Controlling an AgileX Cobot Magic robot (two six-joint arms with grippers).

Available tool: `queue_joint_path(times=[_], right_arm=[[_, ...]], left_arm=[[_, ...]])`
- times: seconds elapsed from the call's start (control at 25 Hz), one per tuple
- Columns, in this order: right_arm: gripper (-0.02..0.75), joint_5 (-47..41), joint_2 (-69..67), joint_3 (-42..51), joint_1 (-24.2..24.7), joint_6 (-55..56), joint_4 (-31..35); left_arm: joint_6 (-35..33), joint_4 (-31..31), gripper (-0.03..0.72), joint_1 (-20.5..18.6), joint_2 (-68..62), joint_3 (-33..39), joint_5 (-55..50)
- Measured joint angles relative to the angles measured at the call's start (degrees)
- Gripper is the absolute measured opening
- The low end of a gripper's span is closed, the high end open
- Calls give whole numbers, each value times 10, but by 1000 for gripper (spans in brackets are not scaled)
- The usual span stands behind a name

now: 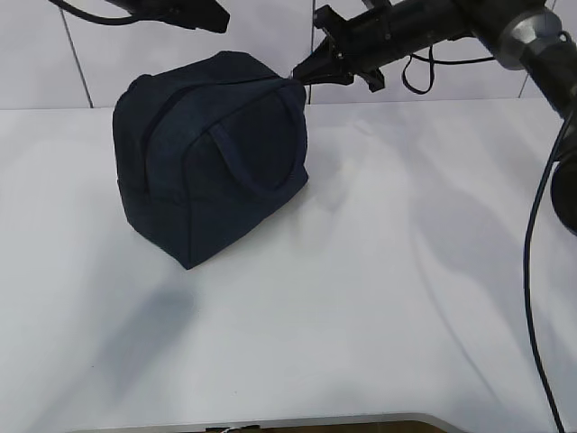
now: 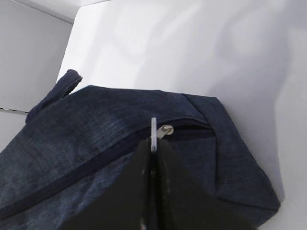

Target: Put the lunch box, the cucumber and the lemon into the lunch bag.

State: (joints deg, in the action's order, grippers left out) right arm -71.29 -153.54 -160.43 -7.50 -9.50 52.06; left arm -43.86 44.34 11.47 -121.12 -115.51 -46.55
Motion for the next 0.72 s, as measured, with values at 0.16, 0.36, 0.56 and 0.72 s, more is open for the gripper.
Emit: queue_joint_path(times=[0.16,0.36,0.56,0.72], right_arm=[[5,0,0,0,0,0,-2],[5,0,0,0,0,0,-5],[5,0,0,0,0,-3,-10],[5,0,0,0,0,-3,-10]], left_arm=[[26,-11,467,0,-33,-34,-8],[53,-46,467,6,-63,-57,-24],[66,-48,467,12,-72,-71,-38],[78,-48,466,13,-74,-71,-62]])
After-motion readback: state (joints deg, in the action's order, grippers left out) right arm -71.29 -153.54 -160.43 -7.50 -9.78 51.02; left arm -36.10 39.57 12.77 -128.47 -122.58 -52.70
